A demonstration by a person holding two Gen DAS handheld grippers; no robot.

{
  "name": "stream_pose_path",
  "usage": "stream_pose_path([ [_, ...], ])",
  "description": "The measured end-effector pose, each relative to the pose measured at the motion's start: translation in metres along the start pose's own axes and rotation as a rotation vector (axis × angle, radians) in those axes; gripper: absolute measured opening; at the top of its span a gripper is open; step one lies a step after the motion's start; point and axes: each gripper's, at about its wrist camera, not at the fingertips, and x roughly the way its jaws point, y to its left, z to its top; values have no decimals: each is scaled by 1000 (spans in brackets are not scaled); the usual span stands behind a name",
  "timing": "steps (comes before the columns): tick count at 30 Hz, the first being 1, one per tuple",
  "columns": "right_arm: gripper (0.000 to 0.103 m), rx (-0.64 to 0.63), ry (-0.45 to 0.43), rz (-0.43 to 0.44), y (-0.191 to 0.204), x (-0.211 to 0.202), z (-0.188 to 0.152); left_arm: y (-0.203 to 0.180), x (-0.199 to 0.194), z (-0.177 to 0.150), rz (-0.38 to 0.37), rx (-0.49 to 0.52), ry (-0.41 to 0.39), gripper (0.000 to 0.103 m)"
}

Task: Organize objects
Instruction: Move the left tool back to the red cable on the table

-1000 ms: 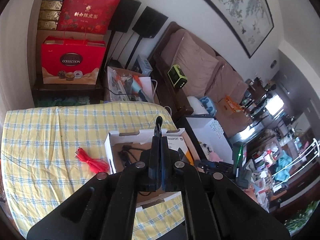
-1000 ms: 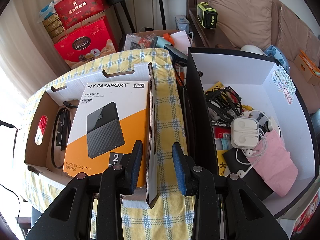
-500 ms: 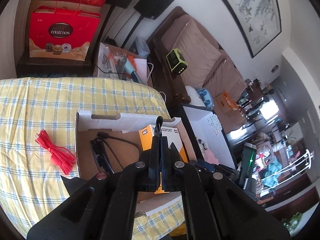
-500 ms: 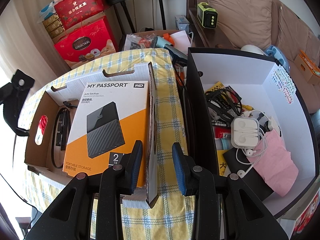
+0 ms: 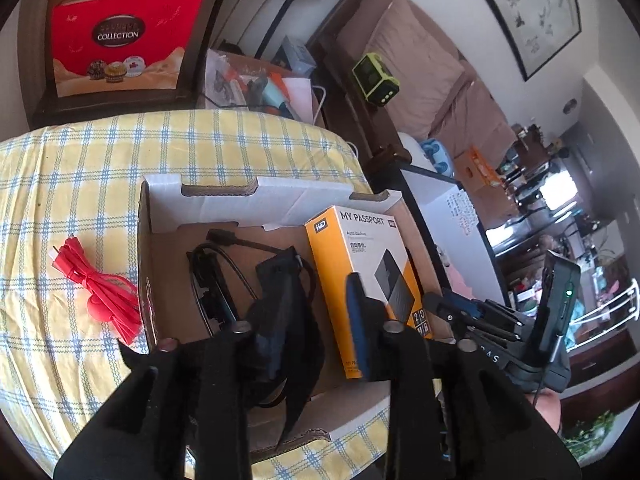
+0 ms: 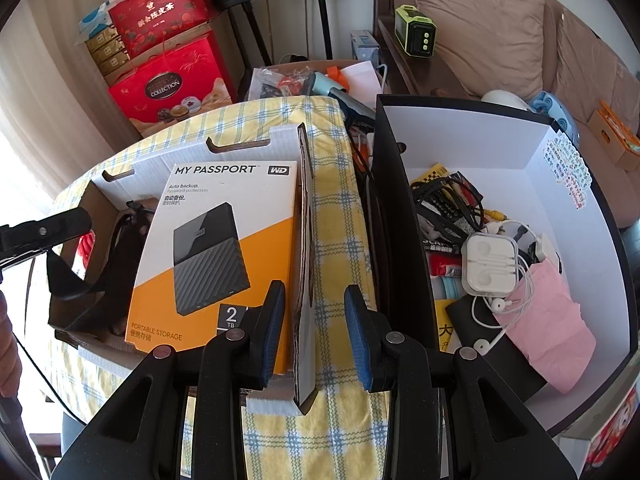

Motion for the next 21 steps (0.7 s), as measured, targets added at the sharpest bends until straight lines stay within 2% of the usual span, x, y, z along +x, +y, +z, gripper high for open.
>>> stream_pose_path([
  [2,31,1,1,0,0,0,0,-3,-11,-1,24,26,-23,40],
  [5,31,1,1,0,0,0,0,-3,-25,0,71,58,-37,56],
  [10,31,0,0,0,0,0,0,17,-50,8,137,41,-78,71],
  [21,31,0,1,0,1,0,0,92,-68,3,222,-105,-56,73],
])
